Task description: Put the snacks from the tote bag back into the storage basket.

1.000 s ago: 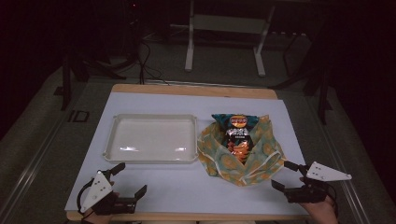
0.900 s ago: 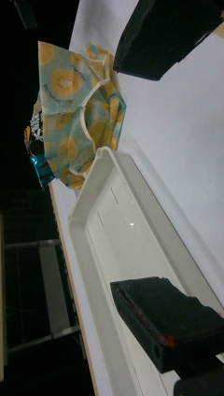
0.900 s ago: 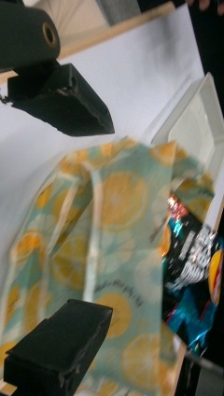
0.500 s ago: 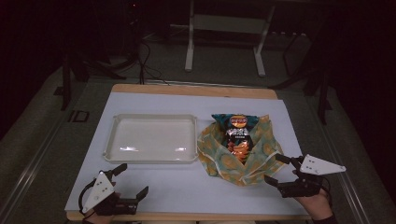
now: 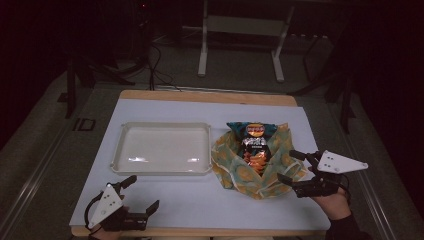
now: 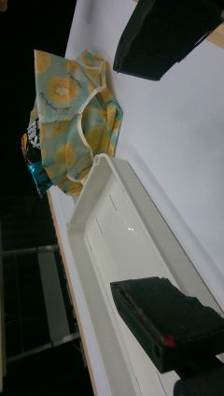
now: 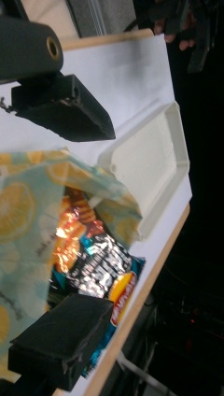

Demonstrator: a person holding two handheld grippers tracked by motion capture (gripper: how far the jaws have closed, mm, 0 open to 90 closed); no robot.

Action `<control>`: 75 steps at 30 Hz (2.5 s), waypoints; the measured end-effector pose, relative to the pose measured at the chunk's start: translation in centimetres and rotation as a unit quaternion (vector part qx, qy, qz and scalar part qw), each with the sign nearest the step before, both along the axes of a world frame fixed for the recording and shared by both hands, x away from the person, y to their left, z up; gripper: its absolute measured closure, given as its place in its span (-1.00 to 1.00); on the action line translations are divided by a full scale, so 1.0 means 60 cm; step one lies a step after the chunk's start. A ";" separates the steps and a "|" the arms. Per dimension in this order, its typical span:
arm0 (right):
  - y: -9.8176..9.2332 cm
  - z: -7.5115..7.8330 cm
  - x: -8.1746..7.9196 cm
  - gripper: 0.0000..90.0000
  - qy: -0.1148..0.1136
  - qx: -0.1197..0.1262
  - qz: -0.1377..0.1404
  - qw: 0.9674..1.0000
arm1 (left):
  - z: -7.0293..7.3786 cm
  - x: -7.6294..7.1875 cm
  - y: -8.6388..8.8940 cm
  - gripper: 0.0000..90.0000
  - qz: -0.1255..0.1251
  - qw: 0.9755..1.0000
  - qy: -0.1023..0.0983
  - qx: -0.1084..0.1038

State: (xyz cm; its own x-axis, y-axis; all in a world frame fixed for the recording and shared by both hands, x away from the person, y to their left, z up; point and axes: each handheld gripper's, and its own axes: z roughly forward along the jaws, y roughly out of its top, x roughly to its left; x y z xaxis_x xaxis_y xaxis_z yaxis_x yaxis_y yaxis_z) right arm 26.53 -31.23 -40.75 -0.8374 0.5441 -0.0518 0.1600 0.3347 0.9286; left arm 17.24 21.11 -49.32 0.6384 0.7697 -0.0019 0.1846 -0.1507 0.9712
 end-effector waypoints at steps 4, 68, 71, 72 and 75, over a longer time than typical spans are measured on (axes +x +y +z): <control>0.004 0.010 0.009 -0.63 -0.008 0.004 0.002 1.000 | 0.000 0.000 0.000 -1.00 -0.001 1.000 0.001 0.000; -0.017 -0.059 0.277 -0.17 0.040 -0.050 -0.081 0.995 | -0.005 0.002 0.000 -1.00 -0.002 1.000 0.004 0.006; -0.020 -0.062 0.285 -0.17 0.047 -0.045 -0.081 0.995 | -0.005 0.002 0.000 -1.00 -0.002 1.000 0.005 0.006; -0.020 -0.063 0.287 -0.17 0.049 -0.045 -0.081 0.995 | -0.005 0.001 0.000 -1.00 -0.001 1.000 0.005 0.006; -0.019 -0.069 0.297 -0.17 0.055 -0.042 -0.078 0.995 | -0.005 0.000 0.001 -1.00 -0.001 1.000 0.005 0.006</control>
